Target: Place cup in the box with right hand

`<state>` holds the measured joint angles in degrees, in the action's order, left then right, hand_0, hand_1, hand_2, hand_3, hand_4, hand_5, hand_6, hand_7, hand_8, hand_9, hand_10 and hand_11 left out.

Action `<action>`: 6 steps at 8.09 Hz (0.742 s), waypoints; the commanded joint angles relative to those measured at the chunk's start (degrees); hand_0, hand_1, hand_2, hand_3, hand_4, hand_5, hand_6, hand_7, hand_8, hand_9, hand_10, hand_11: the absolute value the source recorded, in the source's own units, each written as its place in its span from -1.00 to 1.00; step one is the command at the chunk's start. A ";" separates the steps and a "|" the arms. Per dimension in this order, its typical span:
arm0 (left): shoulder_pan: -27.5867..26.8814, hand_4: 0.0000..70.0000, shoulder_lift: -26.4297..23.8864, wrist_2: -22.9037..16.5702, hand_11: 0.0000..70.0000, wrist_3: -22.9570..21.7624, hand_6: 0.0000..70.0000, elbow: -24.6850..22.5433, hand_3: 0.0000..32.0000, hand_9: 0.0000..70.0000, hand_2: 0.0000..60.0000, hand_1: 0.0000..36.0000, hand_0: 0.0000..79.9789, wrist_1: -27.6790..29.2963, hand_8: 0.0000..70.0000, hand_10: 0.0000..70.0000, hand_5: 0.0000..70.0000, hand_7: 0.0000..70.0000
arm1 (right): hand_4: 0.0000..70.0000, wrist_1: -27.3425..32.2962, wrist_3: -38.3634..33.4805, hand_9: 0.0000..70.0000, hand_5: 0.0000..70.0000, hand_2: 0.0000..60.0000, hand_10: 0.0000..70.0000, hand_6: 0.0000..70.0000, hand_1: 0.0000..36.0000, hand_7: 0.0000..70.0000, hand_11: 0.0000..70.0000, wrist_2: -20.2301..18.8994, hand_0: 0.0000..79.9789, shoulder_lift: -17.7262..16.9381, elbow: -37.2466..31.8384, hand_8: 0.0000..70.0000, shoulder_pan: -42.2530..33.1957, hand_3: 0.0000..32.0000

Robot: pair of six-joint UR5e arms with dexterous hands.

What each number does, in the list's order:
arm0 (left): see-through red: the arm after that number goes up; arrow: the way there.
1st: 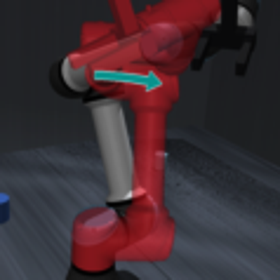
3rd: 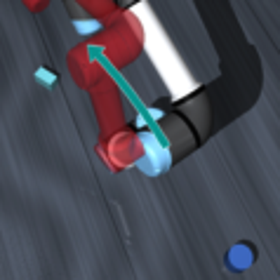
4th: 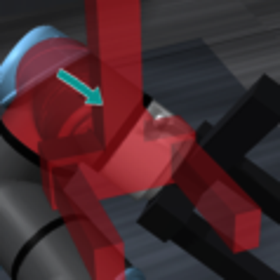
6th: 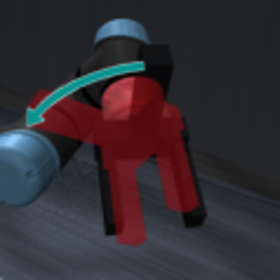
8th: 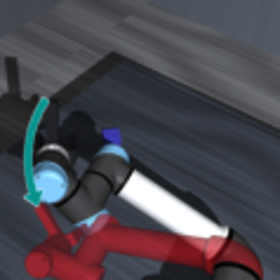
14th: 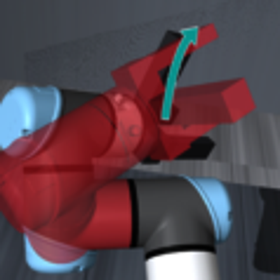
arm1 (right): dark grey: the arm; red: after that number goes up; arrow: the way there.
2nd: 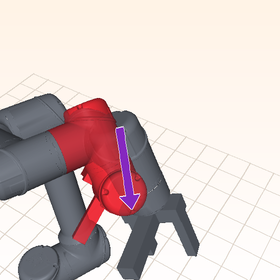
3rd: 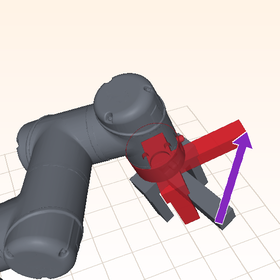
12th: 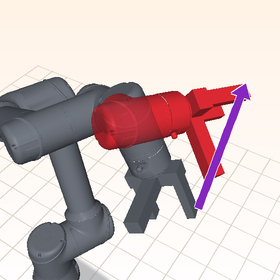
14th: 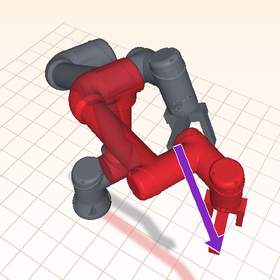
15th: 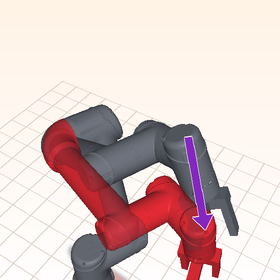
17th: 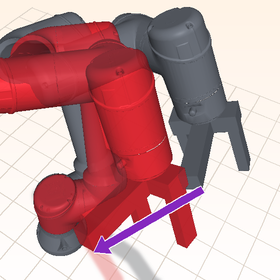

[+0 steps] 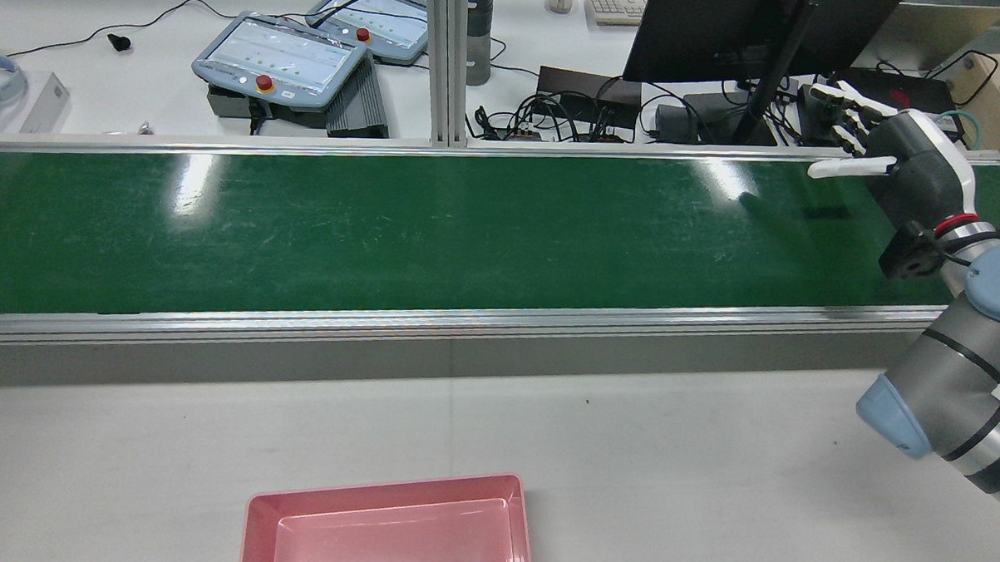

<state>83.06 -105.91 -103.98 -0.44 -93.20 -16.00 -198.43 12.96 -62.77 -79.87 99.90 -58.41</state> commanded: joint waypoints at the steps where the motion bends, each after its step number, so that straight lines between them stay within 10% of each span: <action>1: 0.00 -1.00 0.00 0.00 -1.00 0.00 -1.00 -0.05 -1.00 -1.00 -1.00 -1.00 -1.00 -0.09 -1.00 -1.00 -1.00 -1.00 | -0.61 -0.03 0.14 -0.85 -0.78 -1.00 -0.90 -0.87 -0.03 -0.77 -0.78 1.42 0.55 -0.98 0.90 -0.93 0.31 -1.00; 6: 0.00 -1.00 0.00 0.00 -1.00 0.00 -1.00 0.48 -1.00 -1.00 -1.00 -1.00 -1.00 0.18 -1.00 -1.00 -1.00 -1.00 | -0.55 -0.03 0.32 -0.83 -0.78 -1.00 -0.91 -0.86 -0.05 -0.73 -0.79 1.33 0.57 -1.08 1.96 -0.93 -0.30 -1.00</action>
<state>83.03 -105.91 -103.97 -0.44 -92.79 -15.88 -198.37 13.17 -61.41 -80.93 101.75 -58.50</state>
